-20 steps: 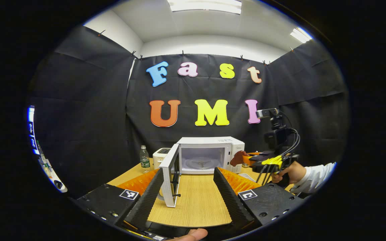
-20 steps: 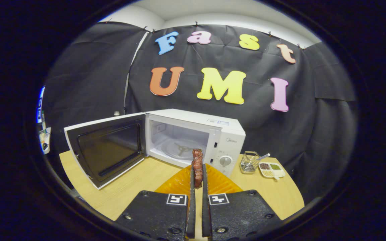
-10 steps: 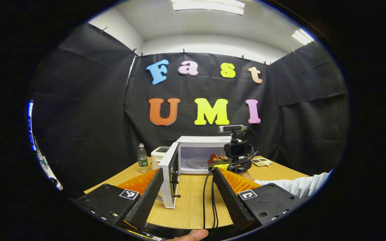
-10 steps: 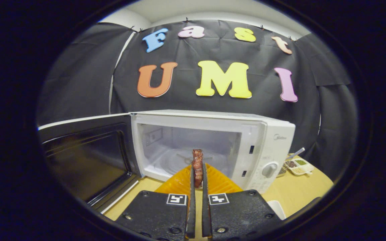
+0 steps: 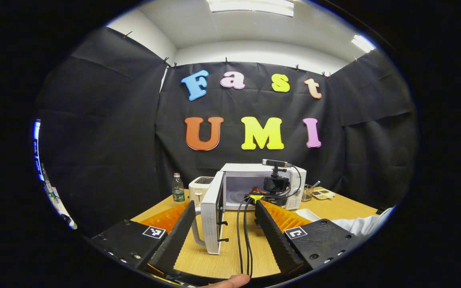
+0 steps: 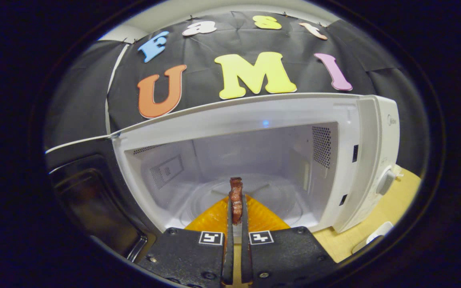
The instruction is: Open the microwave oven with the left hand, put the food in, and close the microwave oven.
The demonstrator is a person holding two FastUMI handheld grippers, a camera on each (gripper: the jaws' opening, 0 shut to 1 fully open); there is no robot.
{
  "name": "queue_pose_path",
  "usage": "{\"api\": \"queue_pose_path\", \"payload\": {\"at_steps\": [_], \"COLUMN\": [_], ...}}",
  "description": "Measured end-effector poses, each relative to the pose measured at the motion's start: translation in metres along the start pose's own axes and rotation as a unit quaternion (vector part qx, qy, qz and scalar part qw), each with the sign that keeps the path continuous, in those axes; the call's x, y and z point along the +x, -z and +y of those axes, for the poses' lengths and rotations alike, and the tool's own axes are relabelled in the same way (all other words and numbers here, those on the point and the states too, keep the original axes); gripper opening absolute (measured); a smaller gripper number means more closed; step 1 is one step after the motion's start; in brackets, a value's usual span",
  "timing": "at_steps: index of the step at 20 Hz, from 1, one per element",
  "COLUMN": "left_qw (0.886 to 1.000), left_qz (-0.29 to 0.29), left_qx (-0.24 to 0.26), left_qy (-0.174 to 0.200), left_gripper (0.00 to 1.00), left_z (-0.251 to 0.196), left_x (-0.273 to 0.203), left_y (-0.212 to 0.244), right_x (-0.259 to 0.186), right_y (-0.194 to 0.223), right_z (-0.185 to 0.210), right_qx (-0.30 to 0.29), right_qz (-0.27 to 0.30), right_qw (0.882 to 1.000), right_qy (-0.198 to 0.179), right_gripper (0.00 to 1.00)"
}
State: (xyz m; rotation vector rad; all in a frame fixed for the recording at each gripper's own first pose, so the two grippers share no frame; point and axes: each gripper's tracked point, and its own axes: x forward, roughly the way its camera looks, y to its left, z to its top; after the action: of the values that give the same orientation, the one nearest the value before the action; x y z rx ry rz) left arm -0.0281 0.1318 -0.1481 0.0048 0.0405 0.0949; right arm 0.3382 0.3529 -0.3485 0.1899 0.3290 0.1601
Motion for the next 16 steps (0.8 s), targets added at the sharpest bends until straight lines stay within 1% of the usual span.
{"api": "queue_pose_path", "payload": {"at_steps": [3,8,9,10,11,12,13,15,16], "left_qw": [1.0,1.0,1.0,1.0,1.0,1.0,1.0,1.0,0.999], "left_qz": [0.009,0.011,0.011,0.013,0.016,0.02,0.022,0.029,0.033], "left_qx": [-0.003,-0.004,-0.005,-0.006,-0.008,-0.008,-0.009,-0.01,-0.013], "left_qy": [-0.002,0.002,0.002,0.001,-0.001,-0.001,-0.001,-0.004,-0.006], "left_gripper": [0.92,0.92,0.92,0.92,0.92,0.92,0.92,0.92,0.92], "left_z": [0.0,0.002,0.004,0.004,0.004,0.005,0.005,0.009,0.01], "left_x": [0.007,0.014,0.015,0.015,0.017,0.017,0.016,0.018,0.018], "left_y": [0.005,0.006,0.006,0.008,0.011,0.014,0.016,0.02,0.023], "right_x": [0.015,0.018,0.02,0.022,0.025,0.029,0.032,0.033,0.033], "right_y": [0.0,0.004,0.007,0.011,0.017,0.023,0.028,0.036,0.037], "right_z": [0.001,0.001,0.001,0.001,0.0,0.001,-0.001,-0.005,-0.009], "right_qx": [0.04,0.071,0.08,0.088,0.089,0.084,0.076,0.066,0.06], "right_qz": [0.01,0.004,0.004,0.004,0.009,0.014,0.02,0.03,0.028], "right_qw": [0.999,0.997,0.997,0.996,0.996,0.996,0.997,0.997,0.997], "right_qy": [-0.002,0.0,0.003,0.007,0.013,0.016,0.022,0.032,0.038], "right_gripper": [0.11,0.11,0.02,0.12,0.13,0.06,0.16,0.21,0.19]}}
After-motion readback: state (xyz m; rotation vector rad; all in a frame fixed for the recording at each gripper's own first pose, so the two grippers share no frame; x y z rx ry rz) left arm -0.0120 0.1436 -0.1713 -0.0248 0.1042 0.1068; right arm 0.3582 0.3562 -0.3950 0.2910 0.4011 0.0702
